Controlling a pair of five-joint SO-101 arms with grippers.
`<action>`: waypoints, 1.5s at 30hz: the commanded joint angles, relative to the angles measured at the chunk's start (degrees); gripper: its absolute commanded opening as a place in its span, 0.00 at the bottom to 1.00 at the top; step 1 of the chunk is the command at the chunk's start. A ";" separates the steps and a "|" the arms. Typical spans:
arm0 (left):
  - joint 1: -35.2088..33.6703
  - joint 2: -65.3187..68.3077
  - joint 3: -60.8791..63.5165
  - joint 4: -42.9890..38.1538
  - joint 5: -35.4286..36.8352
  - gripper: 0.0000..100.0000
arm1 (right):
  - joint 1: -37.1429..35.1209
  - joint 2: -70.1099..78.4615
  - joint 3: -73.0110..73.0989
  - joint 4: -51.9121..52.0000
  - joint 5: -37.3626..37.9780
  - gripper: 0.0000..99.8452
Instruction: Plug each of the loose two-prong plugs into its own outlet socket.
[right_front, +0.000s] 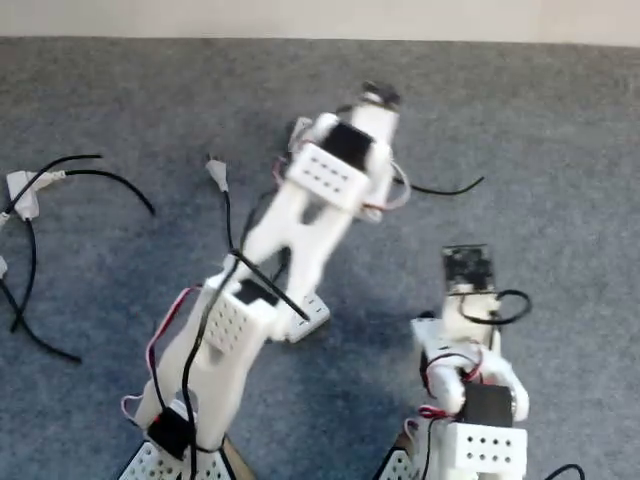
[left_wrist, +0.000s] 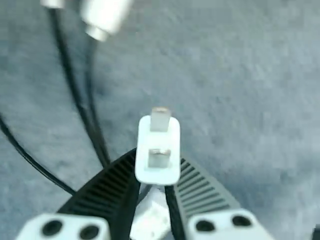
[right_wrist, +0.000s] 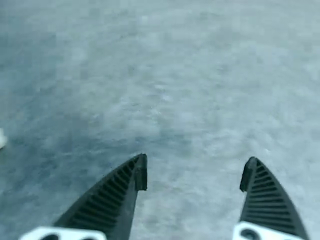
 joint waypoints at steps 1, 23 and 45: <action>5.32 -8.48 6.46 0.35 -0.18 0.05 | 8.31 -0.57 -5.05 0.40 -0.79 0.29; 15.16 -31.25 36.53 -0.18 -2.81 0.28 | 13.49 -0.40 -6.64 2.42 1.23 0.29; -41.63 -31.16 29.23 0.18 16.97 0.22 | -3.91 43.47 -33.89 14.81 -0.88 0.29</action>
